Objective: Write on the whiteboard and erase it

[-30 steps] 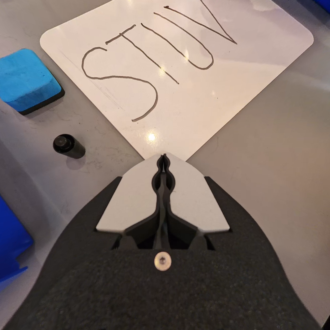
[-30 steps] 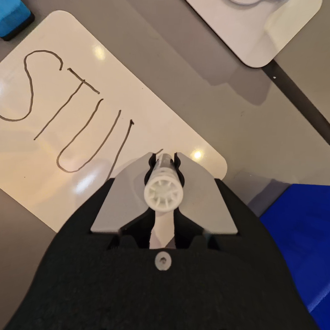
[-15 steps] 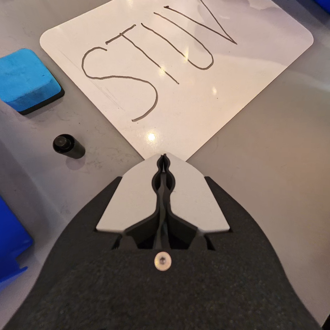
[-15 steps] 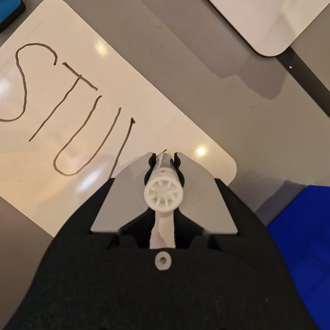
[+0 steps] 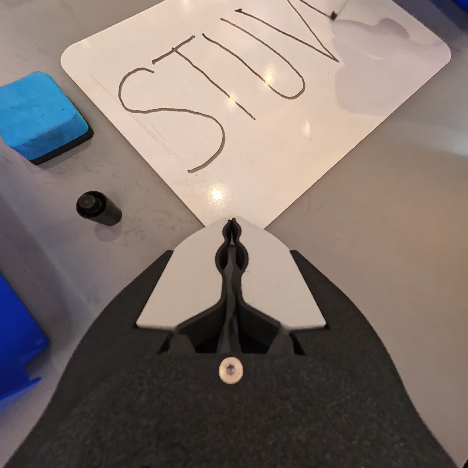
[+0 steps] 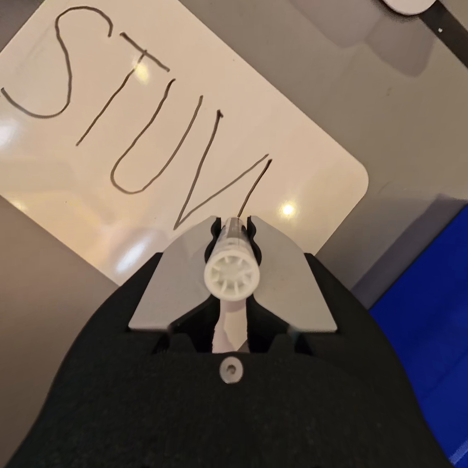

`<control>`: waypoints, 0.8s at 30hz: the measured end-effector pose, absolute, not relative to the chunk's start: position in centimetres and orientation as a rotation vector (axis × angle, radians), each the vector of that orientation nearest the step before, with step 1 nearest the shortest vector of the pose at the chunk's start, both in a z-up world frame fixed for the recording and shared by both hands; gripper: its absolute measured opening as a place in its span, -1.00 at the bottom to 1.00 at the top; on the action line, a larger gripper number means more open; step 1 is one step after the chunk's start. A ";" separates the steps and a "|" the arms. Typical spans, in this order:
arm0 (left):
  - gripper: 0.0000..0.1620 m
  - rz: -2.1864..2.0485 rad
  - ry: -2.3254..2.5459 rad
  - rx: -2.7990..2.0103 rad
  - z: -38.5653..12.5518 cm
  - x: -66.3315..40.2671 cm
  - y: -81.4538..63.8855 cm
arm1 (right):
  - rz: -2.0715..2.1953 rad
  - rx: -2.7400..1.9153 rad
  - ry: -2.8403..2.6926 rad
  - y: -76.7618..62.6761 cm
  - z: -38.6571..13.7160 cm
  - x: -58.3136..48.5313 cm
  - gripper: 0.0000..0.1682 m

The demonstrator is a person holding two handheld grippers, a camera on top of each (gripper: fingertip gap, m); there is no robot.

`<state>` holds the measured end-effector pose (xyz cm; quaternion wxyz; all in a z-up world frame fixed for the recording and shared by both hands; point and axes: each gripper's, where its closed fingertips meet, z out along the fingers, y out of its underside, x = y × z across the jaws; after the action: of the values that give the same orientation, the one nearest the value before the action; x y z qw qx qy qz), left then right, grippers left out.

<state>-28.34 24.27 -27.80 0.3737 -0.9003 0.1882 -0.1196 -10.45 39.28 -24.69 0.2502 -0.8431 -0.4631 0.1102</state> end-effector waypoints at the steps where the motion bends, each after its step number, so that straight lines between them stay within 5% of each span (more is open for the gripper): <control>1: -1.00 -0.303 0.483 -2.305 -27.8 -28.4 24.3 | 0.302 -2.297 -1.257 38.8 -24.7 -10.2 -0.76; 24: -1.00 -0.301 0.482 -2.305 -27.8 -28.4 24.2 | 0.239 -2.340 -1.214 41.8 -24.7 -9.4 -0.76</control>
<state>-28.35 24.25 -27.81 0.3744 -0.9003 0.1884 -0.1174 -9.45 41.77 -24.70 0.2445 -0.8572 -0.4448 0.0874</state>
